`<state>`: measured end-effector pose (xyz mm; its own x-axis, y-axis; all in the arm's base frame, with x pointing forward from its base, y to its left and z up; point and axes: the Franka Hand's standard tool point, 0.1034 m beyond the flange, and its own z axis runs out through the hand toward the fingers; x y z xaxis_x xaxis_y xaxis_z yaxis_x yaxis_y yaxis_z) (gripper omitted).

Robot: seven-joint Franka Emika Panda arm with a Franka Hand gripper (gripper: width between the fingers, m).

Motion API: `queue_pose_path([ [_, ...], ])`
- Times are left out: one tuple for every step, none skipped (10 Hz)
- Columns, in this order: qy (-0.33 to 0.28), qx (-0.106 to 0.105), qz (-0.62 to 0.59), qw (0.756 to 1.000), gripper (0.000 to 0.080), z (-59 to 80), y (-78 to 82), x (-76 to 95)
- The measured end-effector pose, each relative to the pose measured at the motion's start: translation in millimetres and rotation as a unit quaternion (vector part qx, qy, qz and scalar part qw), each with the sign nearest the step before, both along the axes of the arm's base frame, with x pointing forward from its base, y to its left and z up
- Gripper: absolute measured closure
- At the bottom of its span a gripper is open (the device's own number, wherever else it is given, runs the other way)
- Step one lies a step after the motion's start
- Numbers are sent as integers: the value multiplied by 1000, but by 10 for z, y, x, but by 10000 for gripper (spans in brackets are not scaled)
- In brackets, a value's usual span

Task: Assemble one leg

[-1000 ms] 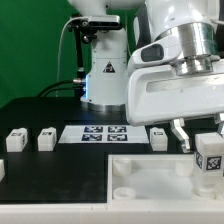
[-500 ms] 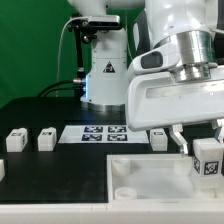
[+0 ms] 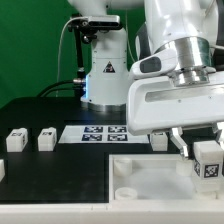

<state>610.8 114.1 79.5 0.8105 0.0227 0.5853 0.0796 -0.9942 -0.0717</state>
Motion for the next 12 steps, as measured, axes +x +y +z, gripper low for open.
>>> queue_pose_path([
  [0,0,0,1000,439,0,0,0],
  [0,0,0,1000,439,0,0,0],
  [0,0,0,1000,265,0,0,0],
  [0,0,0,1000,176,0,0,0],
  [0,0,0,1000,176,0,0,0],
  [0,0,0,1000,156,0,0,0],
  [0,0,0,1000,156,0,0,0],
  [0,0,0,1000,150,0,0,0],
  [0,0,0,1000,150,0,0,0],
  [0,0,0,1000,150,0,0,0],
  [21,-1,2,1000,150,-67,0,-42],
  [42,-1,4,999,150,-70,9,-49],
])
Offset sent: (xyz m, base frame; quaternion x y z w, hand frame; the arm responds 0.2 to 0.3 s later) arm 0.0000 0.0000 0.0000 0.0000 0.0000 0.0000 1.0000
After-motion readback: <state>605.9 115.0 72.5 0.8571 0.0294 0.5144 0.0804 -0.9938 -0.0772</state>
